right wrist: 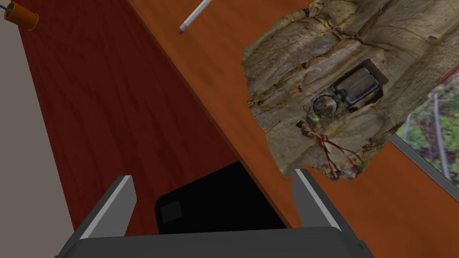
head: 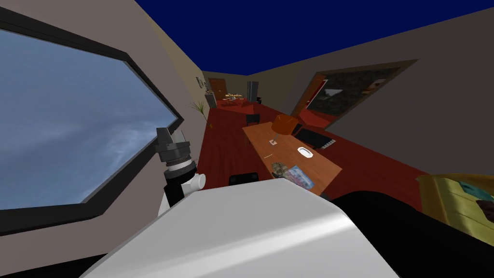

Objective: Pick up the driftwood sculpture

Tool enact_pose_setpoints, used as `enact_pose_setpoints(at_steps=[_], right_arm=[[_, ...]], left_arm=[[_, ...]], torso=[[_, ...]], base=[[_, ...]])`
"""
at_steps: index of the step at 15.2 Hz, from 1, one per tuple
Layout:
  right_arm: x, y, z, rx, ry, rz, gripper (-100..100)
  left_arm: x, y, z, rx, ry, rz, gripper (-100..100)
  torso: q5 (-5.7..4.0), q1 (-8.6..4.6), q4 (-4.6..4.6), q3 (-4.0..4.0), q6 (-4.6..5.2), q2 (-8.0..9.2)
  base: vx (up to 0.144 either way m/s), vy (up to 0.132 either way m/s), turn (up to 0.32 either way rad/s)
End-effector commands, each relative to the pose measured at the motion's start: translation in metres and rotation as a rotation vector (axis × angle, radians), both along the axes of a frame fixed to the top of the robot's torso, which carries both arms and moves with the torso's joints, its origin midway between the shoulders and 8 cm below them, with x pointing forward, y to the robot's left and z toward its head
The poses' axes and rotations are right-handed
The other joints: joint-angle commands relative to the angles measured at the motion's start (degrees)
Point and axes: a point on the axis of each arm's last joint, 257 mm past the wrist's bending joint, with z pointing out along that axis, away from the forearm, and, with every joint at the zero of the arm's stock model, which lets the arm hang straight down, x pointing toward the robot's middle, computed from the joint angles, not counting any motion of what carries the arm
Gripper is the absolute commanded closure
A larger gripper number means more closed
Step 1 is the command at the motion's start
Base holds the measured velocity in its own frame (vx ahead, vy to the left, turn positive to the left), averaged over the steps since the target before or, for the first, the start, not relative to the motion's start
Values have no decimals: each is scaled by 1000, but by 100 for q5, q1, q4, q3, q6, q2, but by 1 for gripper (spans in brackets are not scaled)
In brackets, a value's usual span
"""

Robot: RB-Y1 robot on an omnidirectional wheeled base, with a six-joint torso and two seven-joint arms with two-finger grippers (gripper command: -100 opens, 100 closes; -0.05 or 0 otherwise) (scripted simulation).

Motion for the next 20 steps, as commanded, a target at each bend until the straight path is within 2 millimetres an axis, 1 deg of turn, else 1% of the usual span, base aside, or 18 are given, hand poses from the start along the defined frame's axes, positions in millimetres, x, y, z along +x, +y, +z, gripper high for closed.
enact_pose_setpoints(at_steps=[1,2,3,5,6,7,9,10,12,13,15,16,18,19,20], right_arm=[[-5,-3,-3,33,22,-37,-100],[-5,-3,-3,37,23,-41,-100],[-18,-11,-11,49,67,-71,-100],[-18,-11,-11,76,73,-98,-100],[-31,-18,-18,81,112,-122,-100],[-31,-18,-18,96,115,-137,-100],[-31,-18,-18,111,118,-154,-100],[-43,-25,-24,125,155,-188,-100],[-43,-25,-24,143,159,-207,-100],[-54,-32,-29,153,191,-238,-100],[-54,-32,-29,171,194,-258,-100],[-64,-37,-33,180,222,-287,-100],[-64,-37,-33,197,225,-306,-100],[-72,-42,-37,210,249,-338,-100],[-72,-42,-37,219,251,-349,-100]], left_arm=[[0,0,0,0,0,0,0],[0,0,0,0,0,0,0],[0,0,0,0,0,0,0],[0,0,0,0,0,0,0],[0,0,0,0,0,0,0],[0,0,0,0,0,0,0],[0,0,0,0,0,0,0],[0,0,0,0,0,0,0],[0,0,0,0,0,0,0],[0,0,0,0,0,0,0],[0,0,0,0,0,0,0],[0,0,0,0,0,0,0],[0,0,0,0,0,0,0],[0,0,0,0,0,0,0],[0,0,0,0,0,0,0]], torso=[[0,0,0,0,0,0],[0,1,0,0,4,0],[0,5,0,-1,6,-1],[0,-1,0,1,-1,1],[-1,-1,0,0,4,0],[0,-2,0,0,1,0],[-1,-3,0,0,4,-1],[-1,3,0,-1,6,-3],[0,3,-1,-2,1,-3],[0,4,-1,-2,5,-4],[-1,-2,-1,-2,2,-3],[-1,0,-1,-2,5,-4],[0,0,-1,-4,2,-7],[0,2,-1,-4,5,-7],[0,2,-2,-5,2,-8]], base=[[-17,-40,108],[-12,-27,-12],[-22,-32,231],[-23,-45,230],[-19,-43,205],[-24,-51,269],[-14,-35,50],[-15,-23,195],[-15,-32,183],[-14,-38,200],[-17,-44,141],[-11,-31,185],[-8,-35,134],[-5,-33,147],[-7,-36,147]])
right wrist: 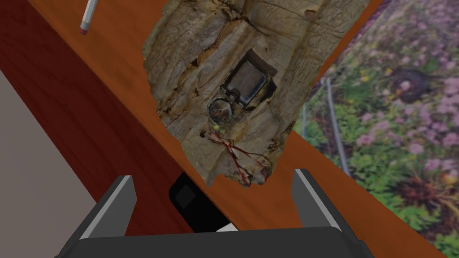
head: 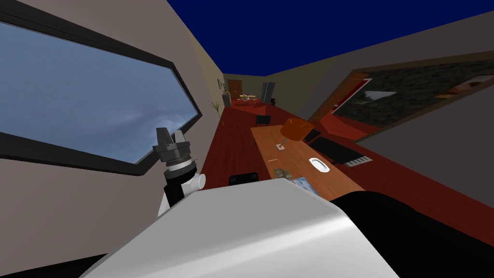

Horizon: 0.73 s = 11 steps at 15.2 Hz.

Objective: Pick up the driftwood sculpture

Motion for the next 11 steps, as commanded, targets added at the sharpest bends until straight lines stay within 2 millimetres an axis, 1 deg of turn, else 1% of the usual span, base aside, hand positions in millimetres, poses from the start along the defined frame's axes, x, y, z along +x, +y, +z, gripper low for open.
enact_pose_setpoints(at_steps=[1,4,6,7,8,9,11], right_arm=[[-10,-6,-4,21,31,-46,-100],[-15,-8,-6,48,49,-94,-100],[-18,-9,-8,62,61,-120,-100],[-20,-9,-9,70,68,-134,-100],[-18,-8,-8,64,59,-118,-100],[-17,-3,-14,62,55,-121,-100],[-15,1,-18,60,51,-119,-100]], left_arm=[[0,0,0,0,0,0,0],[0,0,0,0,0,0,0],[0,0,0,0,0,0,0],[0,0,0,0,0,0,0],[0,0,0,0,0,0,0],[0,0,0,0,0,0,0],[0,0,0,0,0,0,0]], torso=[[0,0,0,0,0,0],[0,-1,0,-1,-1,-3],[-1,0,-1,-4,0,-7],[-5,-8,-1,-6,0,-11],[-8,-13,-2,-7,-1,-14],[-8,-16,-1,-8,-1,-15],[-11,-22,-2,-9,0,-17]], base=[[-7,-38,168],[0,-36,146],[13,-26,77],[17,-13,50],[10,-6,19],[10,-12,-15],[22,-21,-17]])
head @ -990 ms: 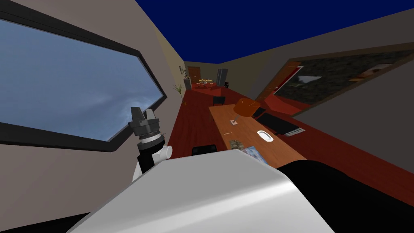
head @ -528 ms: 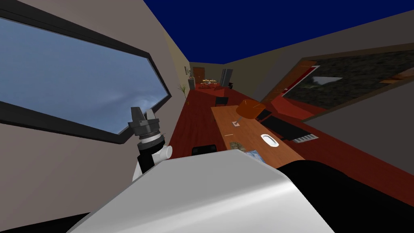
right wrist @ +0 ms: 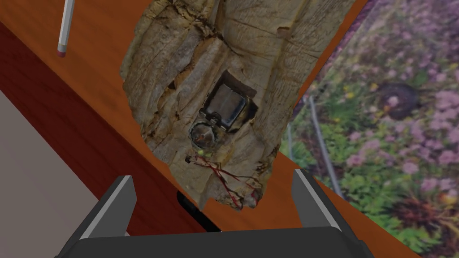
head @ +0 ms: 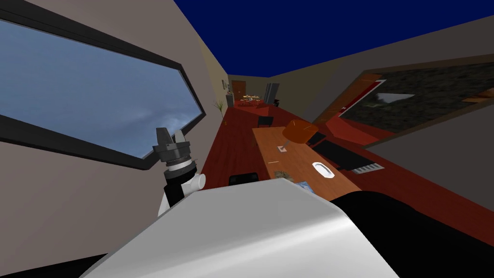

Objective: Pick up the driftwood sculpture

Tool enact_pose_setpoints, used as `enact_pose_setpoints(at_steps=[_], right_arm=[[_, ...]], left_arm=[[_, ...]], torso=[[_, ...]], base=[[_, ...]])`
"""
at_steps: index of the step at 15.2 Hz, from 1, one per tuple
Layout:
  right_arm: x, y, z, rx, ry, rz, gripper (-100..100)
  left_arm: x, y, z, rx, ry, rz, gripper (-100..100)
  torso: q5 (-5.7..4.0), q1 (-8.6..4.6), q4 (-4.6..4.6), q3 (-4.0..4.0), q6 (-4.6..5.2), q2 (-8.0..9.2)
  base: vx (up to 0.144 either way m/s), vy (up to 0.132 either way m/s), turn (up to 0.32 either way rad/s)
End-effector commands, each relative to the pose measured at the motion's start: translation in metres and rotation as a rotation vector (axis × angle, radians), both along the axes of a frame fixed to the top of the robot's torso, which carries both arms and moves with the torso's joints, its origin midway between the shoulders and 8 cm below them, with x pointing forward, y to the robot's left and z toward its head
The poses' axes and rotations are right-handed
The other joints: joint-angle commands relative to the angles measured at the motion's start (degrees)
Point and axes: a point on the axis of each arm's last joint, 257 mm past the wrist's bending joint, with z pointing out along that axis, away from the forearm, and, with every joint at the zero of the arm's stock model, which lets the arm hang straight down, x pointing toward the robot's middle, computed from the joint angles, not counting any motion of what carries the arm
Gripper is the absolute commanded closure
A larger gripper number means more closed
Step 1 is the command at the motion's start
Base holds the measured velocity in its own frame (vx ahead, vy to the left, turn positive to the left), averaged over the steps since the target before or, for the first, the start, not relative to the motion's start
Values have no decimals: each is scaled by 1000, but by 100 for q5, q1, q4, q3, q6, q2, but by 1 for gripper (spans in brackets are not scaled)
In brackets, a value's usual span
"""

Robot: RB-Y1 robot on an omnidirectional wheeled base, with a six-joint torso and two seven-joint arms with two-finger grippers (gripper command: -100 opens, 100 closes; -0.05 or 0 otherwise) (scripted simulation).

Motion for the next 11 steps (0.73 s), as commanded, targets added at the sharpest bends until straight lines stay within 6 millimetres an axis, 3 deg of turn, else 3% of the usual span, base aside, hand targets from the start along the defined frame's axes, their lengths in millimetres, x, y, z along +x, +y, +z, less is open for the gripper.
enact_pose_setpoints(at_steps=[1,2,3,11], right_arm=[[2,6,-7,-5,-6,5,-100],[1,3,-3,-2,-3,1,-100],[2,3,-4,-3,-4,3,100],[0,-4,3,0,3,3,100]], left_arm=[[0,0,0,0,0,0,0],[0,0,0,0,0,0,0],[0,0,0,0,0,0,0],[0,0,0,0,0,0,0]], torso=[[0,0,0,0,0,0],[-1,-1,-1,-1,0,-2],[1,1,-1,-1,0,-1],[14,22,0,8,0,17]], base=[[31,-21,-13],[19,-10,-2],[6,-4,1],[-12,9,7]])
